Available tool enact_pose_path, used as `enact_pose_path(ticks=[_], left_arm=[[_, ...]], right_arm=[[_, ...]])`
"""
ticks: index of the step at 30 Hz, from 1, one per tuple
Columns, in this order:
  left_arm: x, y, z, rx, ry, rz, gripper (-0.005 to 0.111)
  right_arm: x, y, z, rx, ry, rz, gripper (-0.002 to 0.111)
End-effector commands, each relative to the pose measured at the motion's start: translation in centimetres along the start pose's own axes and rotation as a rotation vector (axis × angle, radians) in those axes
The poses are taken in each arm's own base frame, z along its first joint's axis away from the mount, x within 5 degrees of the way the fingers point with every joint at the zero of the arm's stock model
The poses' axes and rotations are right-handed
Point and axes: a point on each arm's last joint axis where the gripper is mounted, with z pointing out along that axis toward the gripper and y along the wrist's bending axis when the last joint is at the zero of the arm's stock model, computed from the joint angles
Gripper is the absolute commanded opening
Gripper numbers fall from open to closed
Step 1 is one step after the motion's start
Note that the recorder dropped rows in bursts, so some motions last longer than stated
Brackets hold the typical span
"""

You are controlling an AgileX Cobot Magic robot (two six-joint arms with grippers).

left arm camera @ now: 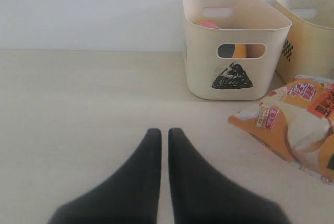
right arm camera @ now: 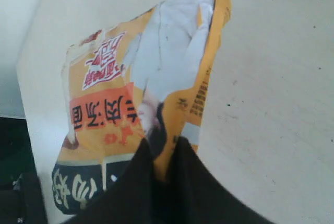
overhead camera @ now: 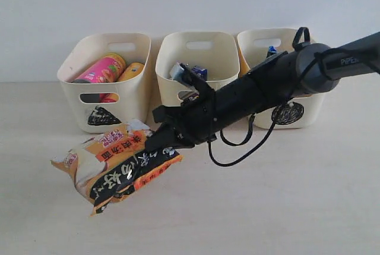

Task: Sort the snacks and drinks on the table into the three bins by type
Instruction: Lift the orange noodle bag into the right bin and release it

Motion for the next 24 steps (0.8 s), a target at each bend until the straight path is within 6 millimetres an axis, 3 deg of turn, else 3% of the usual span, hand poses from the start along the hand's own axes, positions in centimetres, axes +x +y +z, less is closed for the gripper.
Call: enact_pose_path(ticks=[1,8,14,18,24], left_arm=[[0.1,0.0,0.0,-0.004,-0.003,0.005,0.004],[0.1,0.0,0.0,-0.004,-0.003,0.005,0.004],[0.1,0.0,0.0,-0.004,-0.003,0.005,0.004],[0.1,0.0,0.0,-0.004,-0.003,0.005,0.004],[0.1,0.0,0.0,-0.004,-0.003,0.005,0.004]], right_arm=[[-1.1,1.4,-2.0,-0.082,-0.066,-0.025,0.000],[-3.1,3.1,-7.6,-0.141,-0.190,-0.072,0.000],[-4.3,3.8,-13.6,-0.103,-0.318,-0.090,0.000],[-4.5,2.5,-18.1,-0.060,-0.405,-0.059,0.000],[-4.1,-0.6,-22.7,0.017,-0.512,0.011,0.000]])
